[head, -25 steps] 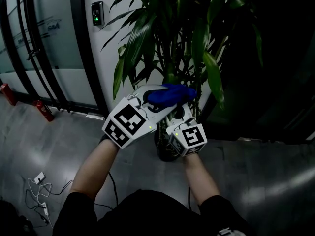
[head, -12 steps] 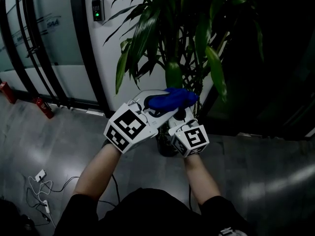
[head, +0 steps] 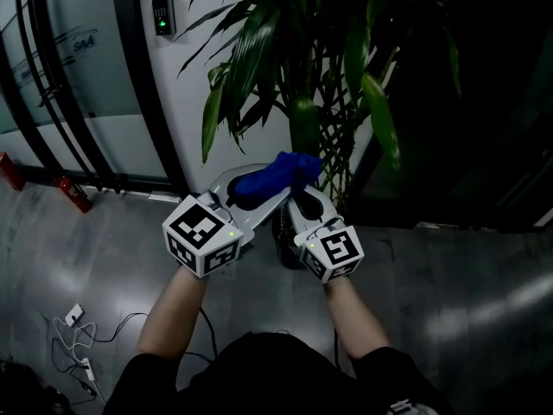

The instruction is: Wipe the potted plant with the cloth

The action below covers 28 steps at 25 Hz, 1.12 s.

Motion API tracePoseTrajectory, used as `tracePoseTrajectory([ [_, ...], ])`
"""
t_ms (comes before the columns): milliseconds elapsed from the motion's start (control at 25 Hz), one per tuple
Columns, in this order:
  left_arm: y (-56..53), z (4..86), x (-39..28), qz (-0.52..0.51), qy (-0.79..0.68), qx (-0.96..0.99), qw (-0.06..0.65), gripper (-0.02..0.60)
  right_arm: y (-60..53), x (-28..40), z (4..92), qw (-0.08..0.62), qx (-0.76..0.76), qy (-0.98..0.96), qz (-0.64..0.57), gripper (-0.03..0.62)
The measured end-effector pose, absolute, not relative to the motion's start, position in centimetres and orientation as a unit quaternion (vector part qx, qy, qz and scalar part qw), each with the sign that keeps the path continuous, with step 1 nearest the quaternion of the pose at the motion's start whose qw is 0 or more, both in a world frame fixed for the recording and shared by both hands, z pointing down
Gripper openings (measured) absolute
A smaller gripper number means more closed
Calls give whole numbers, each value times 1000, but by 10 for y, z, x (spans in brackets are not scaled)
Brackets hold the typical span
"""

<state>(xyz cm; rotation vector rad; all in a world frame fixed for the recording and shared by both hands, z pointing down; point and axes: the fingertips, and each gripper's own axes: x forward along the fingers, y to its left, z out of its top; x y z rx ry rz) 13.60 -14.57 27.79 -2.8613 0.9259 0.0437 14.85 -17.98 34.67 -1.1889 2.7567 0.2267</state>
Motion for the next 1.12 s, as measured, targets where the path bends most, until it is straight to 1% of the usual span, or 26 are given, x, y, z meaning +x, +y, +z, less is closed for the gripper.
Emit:
tracePoseTrajectory([
  [200, -141, 295, 80, 82, 342, -936, 26, 153, -171, 151, 382, 45, -408, 911, 41, 3],
  [400, -129, 314, 37, 147, 357, -922, -20, 153, -161, 156, 394, 54, -420, 906, -6, 3],
  [520, -111, 356, 10, 160, 352, -920, -67, 153, -144, 163, 405, 54, -420, 905, -28, 3],
  [680, -90, 420, -31, 151, 370, -908, -123, 153, -120, 188, 437, 30, -437, 897, -52, 3],
  [800, -76, 442, -59, 158, 412, -890, -116, 153, -99, 202, 450, 27, -439, 896, -62, 3],
  [920, -66, 453, -75, 148, 446, -878, -95, 153, -78, 213, 455, 40, -447, 891, -66, 3],
  [1120, -57, 444, -58, 155, 449, -877, -80, 153, -72, 224, 474, 63, -458, 882, -95, 3],
])
